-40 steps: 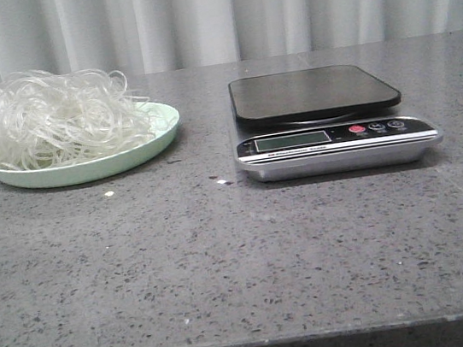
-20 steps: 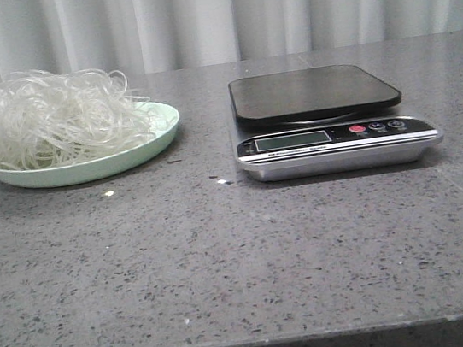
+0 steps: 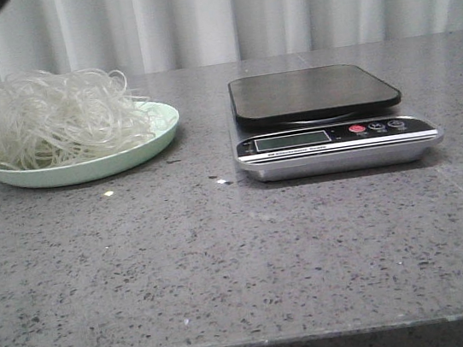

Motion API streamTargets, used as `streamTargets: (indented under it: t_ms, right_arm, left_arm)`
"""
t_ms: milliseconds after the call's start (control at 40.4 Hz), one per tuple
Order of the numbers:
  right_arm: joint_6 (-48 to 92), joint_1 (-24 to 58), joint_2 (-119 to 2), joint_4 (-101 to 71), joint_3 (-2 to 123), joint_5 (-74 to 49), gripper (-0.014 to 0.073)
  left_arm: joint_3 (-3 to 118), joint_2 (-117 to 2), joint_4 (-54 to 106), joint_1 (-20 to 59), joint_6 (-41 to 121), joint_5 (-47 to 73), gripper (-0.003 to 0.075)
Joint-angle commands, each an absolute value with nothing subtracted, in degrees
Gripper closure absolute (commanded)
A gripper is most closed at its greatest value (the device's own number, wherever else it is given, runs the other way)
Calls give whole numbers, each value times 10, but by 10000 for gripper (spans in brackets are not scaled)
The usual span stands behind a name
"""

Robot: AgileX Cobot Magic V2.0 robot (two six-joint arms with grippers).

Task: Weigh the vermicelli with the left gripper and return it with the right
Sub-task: 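Lower the left gripper into the vermicelli on the green plate and close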

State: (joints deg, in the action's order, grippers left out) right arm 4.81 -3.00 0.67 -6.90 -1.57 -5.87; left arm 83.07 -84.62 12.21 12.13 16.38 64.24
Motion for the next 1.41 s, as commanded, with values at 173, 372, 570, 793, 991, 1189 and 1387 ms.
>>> streamTargets:
  t_ms: [173, 372, 570, 793, 991, 1189, 1387]
  right_arm:
    - [51, -32, 15, -69, -11, -16, 442]
    - [51, -32, 15, -69, -11, -16, 442]
    - [51, -32, 15, -69, -11, -16, 442]
    - [51, -32, 15, -69, -11, -16, 442]
    - [51, -32, 15, -69, -11, -16, 442]
    - [51, -32, 15, -69, -11, -16, 442]
    - [51, -32, 15, -69, -11, -16, 442]
  left_arm:
    - [851, -882, 139, 126, 183, 616, 111]
    - [851, -921, 134, 126, 197, 596, 111]
    - [851, -957, 124, 126, 197, 584, 111]
    - [851, -975, 124, 126, 197, 585, 167]
    - [851, -975, 124, 126, 197, 585, 407]
    - [853, -975, 124, 126, 197, 590, 573]
    - [892, -975, 124, 126, 197, 632, 574]
